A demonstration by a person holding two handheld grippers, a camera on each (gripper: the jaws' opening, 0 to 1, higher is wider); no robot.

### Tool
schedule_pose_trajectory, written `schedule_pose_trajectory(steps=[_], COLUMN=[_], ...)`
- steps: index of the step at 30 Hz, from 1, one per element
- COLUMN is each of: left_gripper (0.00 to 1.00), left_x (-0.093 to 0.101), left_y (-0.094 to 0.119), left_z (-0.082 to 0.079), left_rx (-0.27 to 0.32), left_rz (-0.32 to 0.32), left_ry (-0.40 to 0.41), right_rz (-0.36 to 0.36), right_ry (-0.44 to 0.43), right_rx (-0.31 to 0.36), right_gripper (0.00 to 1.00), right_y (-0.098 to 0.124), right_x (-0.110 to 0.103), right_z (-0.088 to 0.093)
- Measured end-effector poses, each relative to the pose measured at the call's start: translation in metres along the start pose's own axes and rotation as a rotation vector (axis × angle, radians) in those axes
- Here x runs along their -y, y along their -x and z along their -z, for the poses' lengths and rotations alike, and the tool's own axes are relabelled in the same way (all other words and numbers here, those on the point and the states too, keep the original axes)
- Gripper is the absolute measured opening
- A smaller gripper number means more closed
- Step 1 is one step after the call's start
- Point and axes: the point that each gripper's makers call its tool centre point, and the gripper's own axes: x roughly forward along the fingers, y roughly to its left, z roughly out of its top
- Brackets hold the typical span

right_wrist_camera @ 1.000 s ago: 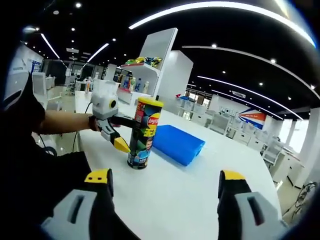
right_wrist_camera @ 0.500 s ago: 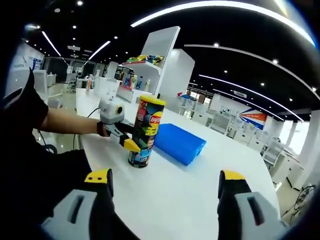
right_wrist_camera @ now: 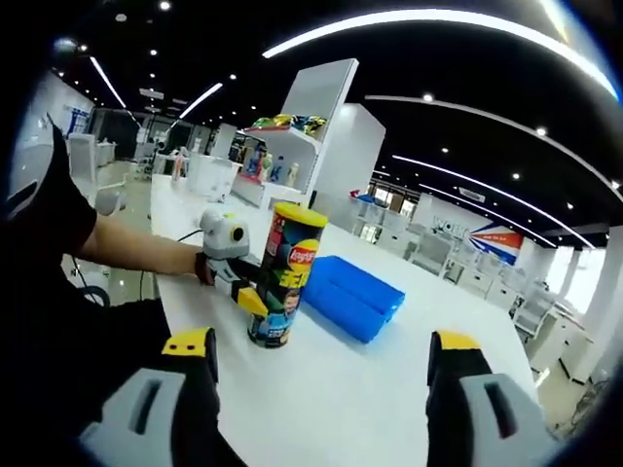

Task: Open the lid of the chip container on the table, take out the chips, place them into the box in front of the container, and close the lid

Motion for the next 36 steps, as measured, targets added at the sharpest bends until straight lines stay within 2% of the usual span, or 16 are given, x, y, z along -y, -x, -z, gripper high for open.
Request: schedule_pose_trajectory(steps=[2,8,13,18,21,24,26,31,36], left_gripper=[0.48,0.48,0.48,0.48,0.48,0.48,0.48,0.48,0.48], left_x=[0.001,0.007,0.005,0.005,0.005,0.006,0.006,0.007,0.009], left_y=[-0.001,-0.004,-0.004,-0.004,-0.003,-0.003,-0.003,-0.003,-0.003], left_z=[0.0,0.001,0.001,0.001,0.001,0.001,0.001,0.001,0.002], left_rx=[0.003,0.01,0.01,0.012,0.013,0.015,0.015,0.017,0.018], left_rz=[0.007,0.034,0.038,0.041,0.039,0.038,0.038,0.035,0.045], left_ry=[0.003,0.023,0.039,0.044,0.045,0.048,0.049,0.05,0.052], right_rz=[-0.026,-0.055,-0.09,-0.109,-0.107,-0.121,-0.125,-0.106,-0.154], right_ry=[-0.002,-0.007,0.001,0.012,-0.041,-0.105,-0.142,-0.151,-0.227], right_rx=[0.049,0.128,0.161,0.155,0.128,0.131,0.125,0.105,0.101], right_gripper=[0.83,0.82,0.79,0.78,0.69,0.61,0.59,0.57,0.51], right_y=[-0.012,-0.053,-0.09,-0.115,-0.126,-0.132,-0.136,-0.146,-0.149], right_x=[-0.003,-0.005,-0.016,-0.026,-0.025,-0.024,-0.022,-0.017,-0.024], right_z=[-0.019,-0.062,-0.086,-0.089,-0.083,-0.082,-0.081,-0.074,-0.071])
